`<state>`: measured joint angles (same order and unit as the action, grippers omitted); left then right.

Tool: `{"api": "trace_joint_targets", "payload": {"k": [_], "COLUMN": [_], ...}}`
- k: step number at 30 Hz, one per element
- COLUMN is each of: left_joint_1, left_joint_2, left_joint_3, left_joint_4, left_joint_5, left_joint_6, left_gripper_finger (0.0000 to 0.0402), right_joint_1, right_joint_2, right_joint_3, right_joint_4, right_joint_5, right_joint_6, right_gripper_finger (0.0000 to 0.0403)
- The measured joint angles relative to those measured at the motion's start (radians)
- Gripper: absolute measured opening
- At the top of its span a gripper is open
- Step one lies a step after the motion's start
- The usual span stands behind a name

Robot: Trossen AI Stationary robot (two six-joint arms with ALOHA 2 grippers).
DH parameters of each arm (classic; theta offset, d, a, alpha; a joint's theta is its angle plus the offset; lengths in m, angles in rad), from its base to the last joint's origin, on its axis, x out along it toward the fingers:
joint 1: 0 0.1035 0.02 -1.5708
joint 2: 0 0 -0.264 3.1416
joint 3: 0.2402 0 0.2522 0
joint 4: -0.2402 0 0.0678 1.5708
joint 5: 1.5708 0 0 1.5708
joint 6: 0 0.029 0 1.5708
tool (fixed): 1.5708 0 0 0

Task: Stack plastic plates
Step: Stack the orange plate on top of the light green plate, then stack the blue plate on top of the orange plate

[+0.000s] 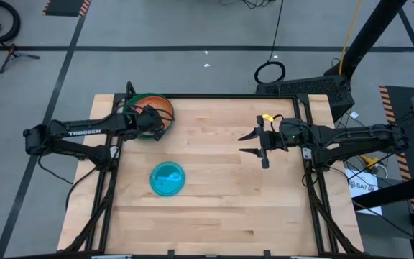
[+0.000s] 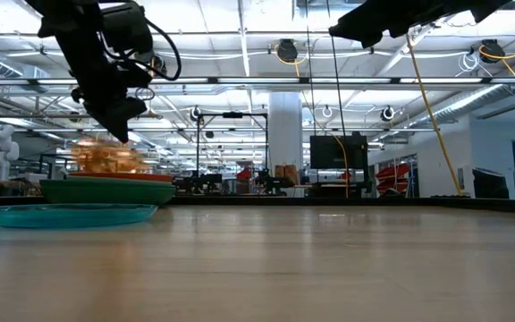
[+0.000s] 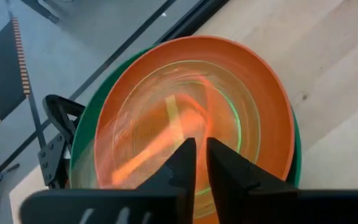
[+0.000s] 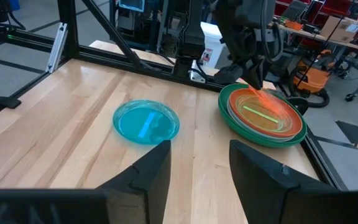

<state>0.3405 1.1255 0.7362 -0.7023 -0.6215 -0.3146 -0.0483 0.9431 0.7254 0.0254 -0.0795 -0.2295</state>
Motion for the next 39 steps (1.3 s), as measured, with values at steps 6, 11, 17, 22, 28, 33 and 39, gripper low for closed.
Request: {"api": "trace_joint_targets", "payload": {"k": [6, 11, 17, 22, 28, 33, 39], "left_joint_1": [0.004, -0.029, -0.128, -0.259, -0.445, -0.544, -0.62], "left_joint_2": [0.0, 0.0, 0.0, 0.0, 0.0, 0.0, 0.001], "left_joint_3": [0.0, 0.0, 0.0, 0.0, 0.0, -0.001, -0.001], "left_joint_4": [-0.001, -0.002, -0.003, -0.003, -0.023, -0.087, -0.126], "left_joint_5": [0.003, 0.094, 0.251, 0.443, 0.465, 0.468, 0.468], "left_joint_6": [-0.011, -0.053, -0.119, -0.139, -0.143, -0.255, -0.336], "left_gripper_finger": [0.007, 0.0071, 0.0072, 0.0072, 0.0072, 0.0073, 0.0073], "right_joint_1": [0.0, 0.0, -0.001, -0.001, -0.001, -0.001, -0.001], "right_joint_2": [0.0, 0.0, 0.0, 0.0, 0.0, 0.0, 0.0], "right_joint_3": [0.0, 0.0, 0.0, 0.0, 0.0, 0.0, 0.0], "right_joint_4": [0.0, 0.0, -0.001, -0.001, -0.001, -0.001, -0.001], "right_joint_5": [0.0, 0.0, 0.0, 0.0, 0.0, 0.0, 0.0], "right_joint_6": [0.0, 0.0, 0.0, 0.0, 0.004, 0.005, 0.005], "right_gripper_finger": [0.0154, 0.0154, 0.0154, 0.0154, 0.0154, 0.0154, 0.0154]}}
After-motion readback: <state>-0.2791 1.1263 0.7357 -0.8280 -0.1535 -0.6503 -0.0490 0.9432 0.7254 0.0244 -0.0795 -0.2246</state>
